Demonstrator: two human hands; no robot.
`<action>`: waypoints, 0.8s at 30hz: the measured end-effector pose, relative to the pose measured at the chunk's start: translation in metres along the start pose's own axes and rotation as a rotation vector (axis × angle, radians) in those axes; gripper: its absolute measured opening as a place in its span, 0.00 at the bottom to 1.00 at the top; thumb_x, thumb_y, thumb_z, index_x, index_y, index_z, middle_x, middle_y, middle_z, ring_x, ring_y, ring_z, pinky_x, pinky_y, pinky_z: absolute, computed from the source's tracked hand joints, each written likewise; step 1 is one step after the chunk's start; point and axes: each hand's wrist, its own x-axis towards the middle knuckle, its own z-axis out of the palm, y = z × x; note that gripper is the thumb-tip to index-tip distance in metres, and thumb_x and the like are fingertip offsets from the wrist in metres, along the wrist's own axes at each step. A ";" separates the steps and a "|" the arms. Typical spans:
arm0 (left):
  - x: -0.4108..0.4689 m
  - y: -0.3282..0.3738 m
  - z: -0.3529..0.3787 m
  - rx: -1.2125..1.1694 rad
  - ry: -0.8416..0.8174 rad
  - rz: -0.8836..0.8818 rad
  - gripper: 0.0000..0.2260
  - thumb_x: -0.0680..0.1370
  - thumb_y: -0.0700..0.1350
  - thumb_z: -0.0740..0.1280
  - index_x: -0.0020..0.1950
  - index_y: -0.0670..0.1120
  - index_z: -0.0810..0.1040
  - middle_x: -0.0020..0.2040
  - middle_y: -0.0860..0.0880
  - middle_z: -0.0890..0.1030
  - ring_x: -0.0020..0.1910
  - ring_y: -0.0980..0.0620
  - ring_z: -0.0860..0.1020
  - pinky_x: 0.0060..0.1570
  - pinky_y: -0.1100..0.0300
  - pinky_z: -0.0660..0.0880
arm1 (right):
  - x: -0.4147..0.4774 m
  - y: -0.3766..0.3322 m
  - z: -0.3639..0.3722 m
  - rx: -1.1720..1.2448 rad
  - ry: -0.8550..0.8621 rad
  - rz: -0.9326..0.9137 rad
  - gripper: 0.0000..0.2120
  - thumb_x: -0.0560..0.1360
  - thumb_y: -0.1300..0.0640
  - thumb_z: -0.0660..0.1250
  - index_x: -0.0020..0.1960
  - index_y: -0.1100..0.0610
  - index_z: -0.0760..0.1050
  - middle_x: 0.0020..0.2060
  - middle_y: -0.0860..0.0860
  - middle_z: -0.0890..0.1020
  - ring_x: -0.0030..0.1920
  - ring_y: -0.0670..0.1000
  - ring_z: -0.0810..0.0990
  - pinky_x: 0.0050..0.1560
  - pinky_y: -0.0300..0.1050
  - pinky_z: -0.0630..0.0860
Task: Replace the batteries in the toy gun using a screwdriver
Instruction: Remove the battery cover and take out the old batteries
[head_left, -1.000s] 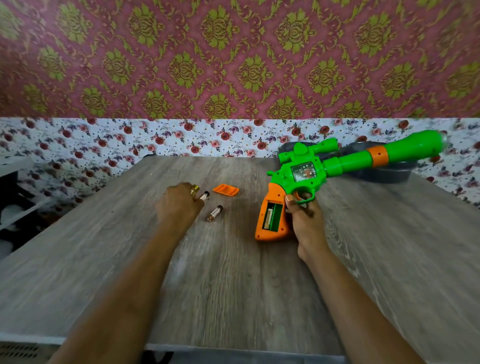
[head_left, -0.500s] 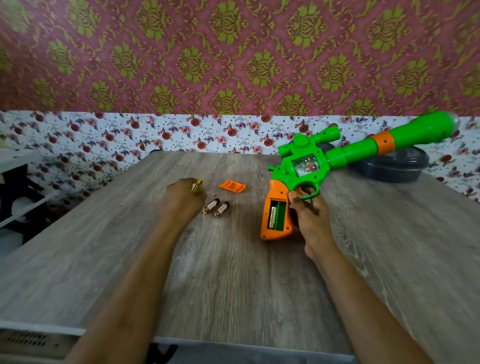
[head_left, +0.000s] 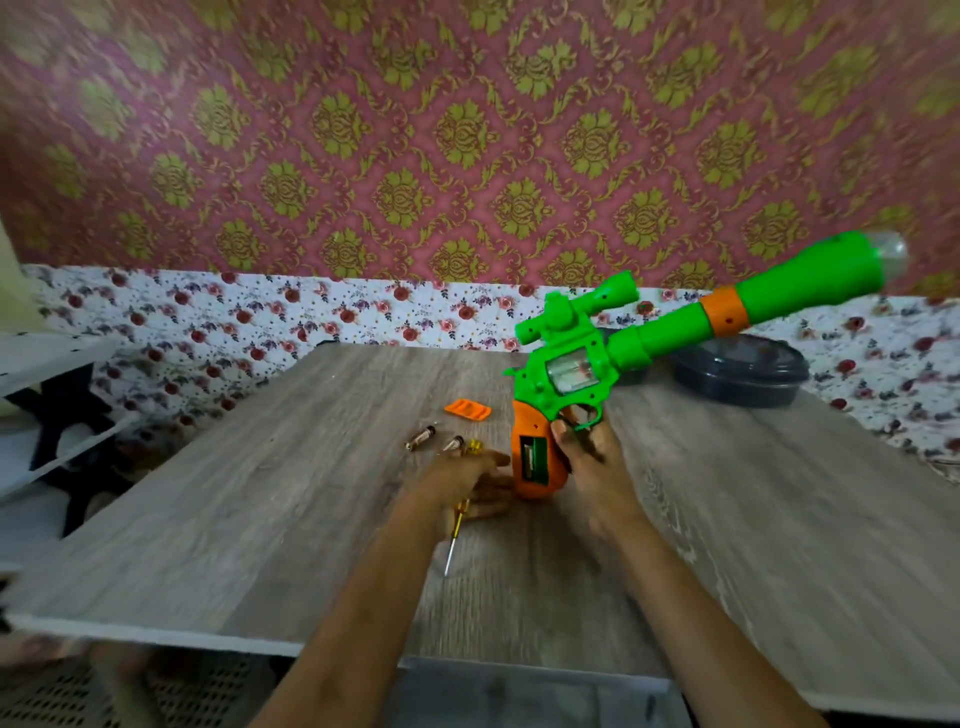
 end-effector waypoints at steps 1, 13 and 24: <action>0.000 0.000 -0.001 -0.050 -0.017 -0.014 0.10 0.80 0.36 0.56 0.47 0.43 0.76 0.37 0.44 0.80 0.34 0.50 0.79 0.32 0.61 0.79 | 0.000 -0.003 0.003 -0.046 -0.027 -0.021 0.20 0.73 0.62 0.65 0.64 0.63 0.69 0.50 0.48 0.82 0.50 0.44 0.80 0.55 0.42 0.76; -0.009 0.000 -0.015 -0.355 -0.198 -0.003 0.14 0.77 0.31 0.51 0.49 0.39 0.76 0.35 0.42 0.84 0.33 0.48 0.84 0.38 0.59 0.80 | 0.002 -0.003 0.032 -0.476 -0.166 -0.165 0.22 0.70 0.52 0.62 0.61 0.62 0.75 0.52 0.56 0.82 0.53 0.54 0.81 0.56 0.52 0.77; -0.007 -0.004 -0.012 -0.419 -0.118 0.032 0.15 0.78 0.27 0.55 0.39 0.33 0.79 0.34 0.40 0.82 0.30 0.49 0.83 0.32 0.62 0.80 | 0.005 0.000 0.009 -0.252 0.086 -0.103 0.05 0.73 0.60 0.66 0.49 0.56 0.74 0.41 0.67 0.80 0.39 0.43 0.77 0.41 0.42 0.72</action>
